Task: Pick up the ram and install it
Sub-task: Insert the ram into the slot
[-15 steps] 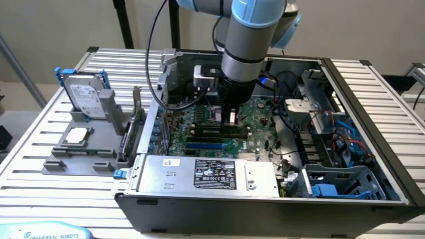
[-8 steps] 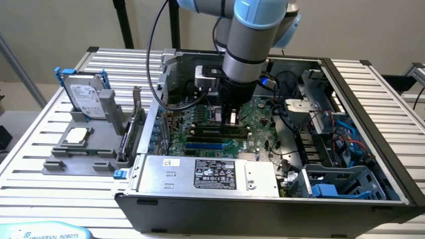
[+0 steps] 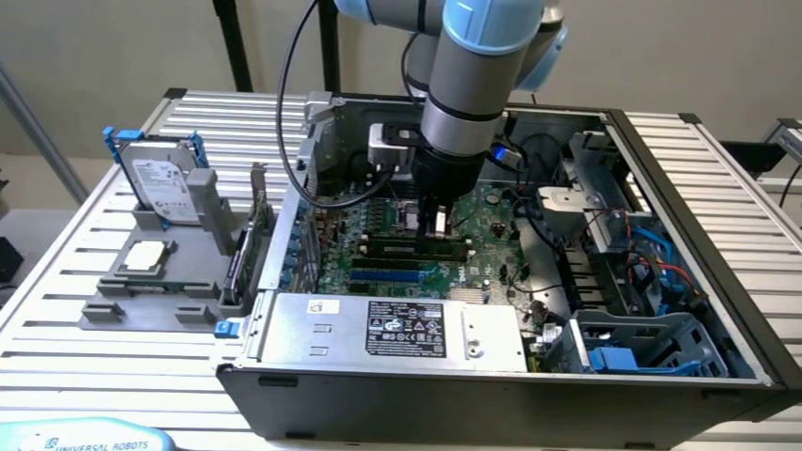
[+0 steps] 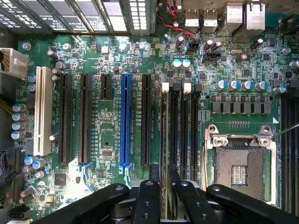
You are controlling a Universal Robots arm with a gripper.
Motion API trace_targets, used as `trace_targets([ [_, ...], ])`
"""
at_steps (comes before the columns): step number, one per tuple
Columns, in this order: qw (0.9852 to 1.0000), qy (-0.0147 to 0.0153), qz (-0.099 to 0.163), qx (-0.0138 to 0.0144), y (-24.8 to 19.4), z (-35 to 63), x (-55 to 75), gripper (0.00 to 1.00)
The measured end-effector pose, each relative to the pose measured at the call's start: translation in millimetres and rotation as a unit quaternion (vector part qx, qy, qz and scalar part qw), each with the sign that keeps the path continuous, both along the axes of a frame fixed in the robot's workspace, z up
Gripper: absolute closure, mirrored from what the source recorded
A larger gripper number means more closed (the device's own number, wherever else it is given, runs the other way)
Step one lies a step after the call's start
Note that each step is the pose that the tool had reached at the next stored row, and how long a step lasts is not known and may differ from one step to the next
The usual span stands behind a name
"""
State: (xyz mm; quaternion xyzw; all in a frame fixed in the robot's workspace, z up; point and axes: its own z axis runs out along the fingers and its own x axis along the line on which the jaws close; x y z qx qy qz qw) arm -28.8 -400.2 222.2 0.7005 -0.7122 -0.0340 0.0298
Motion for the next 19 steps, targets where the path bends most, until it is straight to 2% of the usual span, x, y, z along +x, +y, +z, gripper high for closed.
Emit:
trace_targets([
  [8,1.0,0.0001,0.0,-0.0001,0.0,21.3,0.0,0.78],
  [10,1.0,0.0,0.0,0.0002,0.0,22.7,0.0,0.81],
  [12,1.0,0.0,0.0,0.0011,0.0,22.8,0.0,0.89],
  [19,1.0,0.0001,0.0,0.001,0.0,23.0,0.0,0.89],
])
